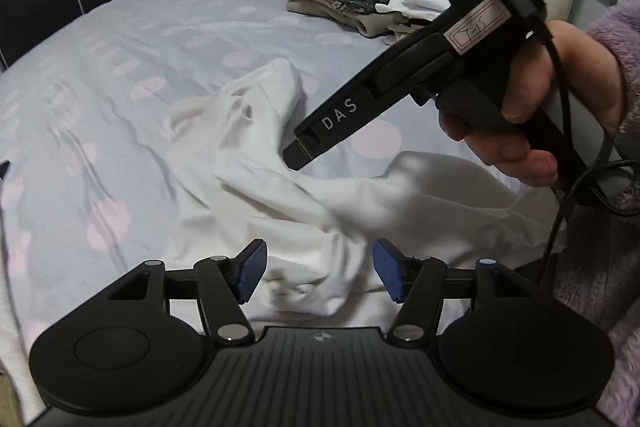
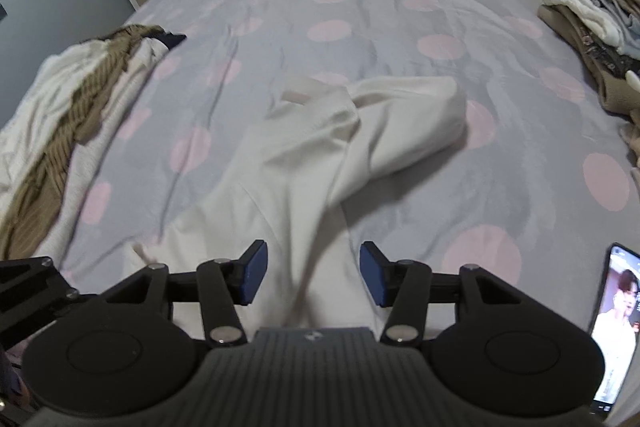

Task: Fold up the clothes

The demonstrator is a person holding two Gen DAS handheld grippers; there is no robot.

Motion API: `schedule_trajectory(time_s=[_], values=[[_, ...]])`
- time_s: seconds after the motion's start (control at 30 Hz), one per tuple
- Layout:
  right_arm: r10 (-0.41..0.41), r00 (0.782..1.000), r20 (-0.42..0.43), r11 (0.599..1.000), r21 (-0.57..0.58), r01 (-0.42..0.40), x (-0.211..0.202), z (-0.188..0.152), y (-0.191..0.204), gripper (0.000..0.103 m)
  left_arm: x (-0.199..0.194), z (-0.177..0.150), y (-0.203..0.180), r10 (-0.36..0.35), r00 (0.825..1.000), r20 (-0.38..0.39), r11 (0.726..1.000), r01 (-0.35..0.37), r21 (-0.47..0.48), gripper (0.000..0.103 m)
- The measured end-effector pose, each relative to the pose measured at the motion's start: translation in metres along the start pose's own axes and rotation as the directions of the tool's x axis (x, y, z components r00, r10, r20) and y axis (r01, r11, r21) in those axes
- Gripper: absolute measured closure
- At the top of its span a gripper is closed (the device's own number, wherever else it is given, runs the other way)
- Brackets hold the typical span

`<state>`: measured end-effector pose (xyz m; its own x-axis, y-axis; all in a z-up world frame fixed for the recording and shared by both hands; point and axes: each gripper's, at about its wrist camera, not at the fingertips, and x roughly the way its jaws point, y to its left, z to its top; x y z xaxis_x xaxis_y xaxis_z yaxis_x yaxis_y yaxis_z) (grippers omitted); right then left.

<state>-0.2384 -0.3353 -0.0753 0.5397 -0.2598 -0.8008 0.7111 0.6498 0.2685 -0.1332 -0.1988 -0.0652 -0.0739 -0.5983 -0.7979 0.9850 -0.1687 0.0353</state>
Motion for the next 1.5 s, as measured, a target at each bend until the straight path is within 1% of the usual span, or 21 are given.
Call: schedule_trajectory(time_s=[0.1,0.27,0.37,0.43,0.47,0.5,0.53,0.57,0.63,0.7,0.73,0.83,1.0,1.07,1.1,1.17,1.2,1.23,1.3,1.43,1.5], values=[[0.034,0.999,-0.008,0.999,0.014,-0.034,0.006,0.004,0.005,0.046,-0.002,0.003,0.015,0.049,0.999,-0.010,0.999,-0.049,0.001,0.044],[0.058,0.998,-0.036,0.998,-0.008,-0.058,0.026,0.012,0.023,0.045,0.009,0.003,0.047,0.091,0.996,-0.010,0.990,-0.092,-0.105,0.044],[0.029,0.998,-0.048,0.999,-0.037,-0.031,0.043,0.015,0.033,0.045,0.017,0.003,0.065,0.112,0.994,-0.016,0.978,-0.113,-0.178,0.044],[0.001,0.998,-0.059,0.999,-0.044,-0.004,0.052,0.017,0.034,0.048,0.020,0.005,0.072,0.121,0.992,-0.025,0.971,-0.124,-0.205,0.044],[-0.012,0.998,-0.065,0.999,-0.046,0.009,0.056,0.017,0.034,0.057,0.021,0.005,0.075,0.126,0.992,-0.029,0.968,-0.129,-0.215,0.044],[-0.025,0.997,-0.072,0.999,-0.048,0.021,0.061,0.018,0.033,0.077,0.021,0.005,0.078,0.130,0.991,-0.031,0.966,-0.134,-0.223,0.044],[-0.037,0.996,-0.083,0.999,-0.042,0.033,0.063,0.018,0.031,0.089,0.020,0.005,0.081,0.135,0.990,-0.033,0.964,-0.139,-0.229,0.044],[-0.052,0.994,-0.093,0.998,-0.028,0.049,0.062,0.018,0.026,0.094,0.019,0.005,0.084,0.139,0.990,-0.034,0.961,-0.143,-0.235,0.044],[-0.112,0.988,-0.103,0.994,-0.005,0.112,0.055,0.017,0.014,0.096,0.018,0.004,0.091,0.148,0.988,-0.038,0.957,-0.153,-0.247,0.044],[-0.170,0.980,-0.106,0.985,0.023,0.173,0.048,0.015,0.001,0.097,0.024,0.006,0.097,0.133,0.990,-0.049,0.956,-0.142,-0.258,0.043],[-0.181,0.978,-0.107,0.982,0.042,0.186,0.044,0.014,-0.007,0.097,0.029,0.006,0.101,0.121,0.991,-0.057,0.956,-0.132,-0.261,0.039],[-0.173,0.977,-0.127,0.979,0.090,0.185,0.039,0.009,-0.024,0.097,0.048,0.007,0.111,0.100,0.991,-0.087,0.955,-0.120,-0.273,0.038],[-0.185,0.973,-0.138,0.980,0.051,0.194,0.046,0.001,-0.025,0.097,0.086,-0.002,0.119,-0.006,0.989,-0.147,0.929,-0.049,-0.367,0.039],[-0.189,0.971,-0.144,0.980,0.040,0.196,0.050,-0.001,-0.024,0.097,0.098,-0.005,0.116,-0.025,0.984,-0.174,0.923,-0.044,-0.383,0.048],[-0.191,0.970,-0.149,0.980,0.035,0.198,0.052,-0.002,-0.023,0.097,0.101,-0.006,0.114,-0.016,0.983,-0.181,0.919,-0.057,-0.390,0.058],[-0.194,0.969,-0.155,0.979,0.028,0.200,0.056,-0.004,-0.023,0.097,0.101,-0.005,0.108,0.008,0.983,-0.184,0.916,-0.081,-0.392,0.070],[-0.195,0.968,-0.158,0.979,0.025,0.202,0.058,-0.005,-0.024,0.097,0.099,-0.004,0.104,0.018,0.984,-0.178,0.920,-0.087,-0.383,0.086],[-0.197,0.968,-0.158,0.979,0.021,0.203,0.058,-0.006,-0.024,0.097,0.094,-0.002,0.101,0.033,0.985,-0.170,0.920,-0.097,-0.380,0.094],[-0.197,0.969,-0.148,0.979,0.015,0.201,0.054,-0.006,-0.022,0.097,0.084,0.000,0.096,0.066,0.986,-0.153,0.919,-0.119,-0.376,0.096],[-0.176,0.978,-0.111,0.984,0.010,0.178,0.043,-0.002,-0.014,0.097,0.048,0.005,0.101,0.131,0.987,-0.088,0.883,-0.156,-0.442,0.097],[-0.138,0.988,-0.075,0.990,0.011,0.139,0.033,0.000,-0.008,0.097,0.019,0.011,0.106,0.181,0.983,-0.035,0.869,-0.177,-0.463,0.097]])
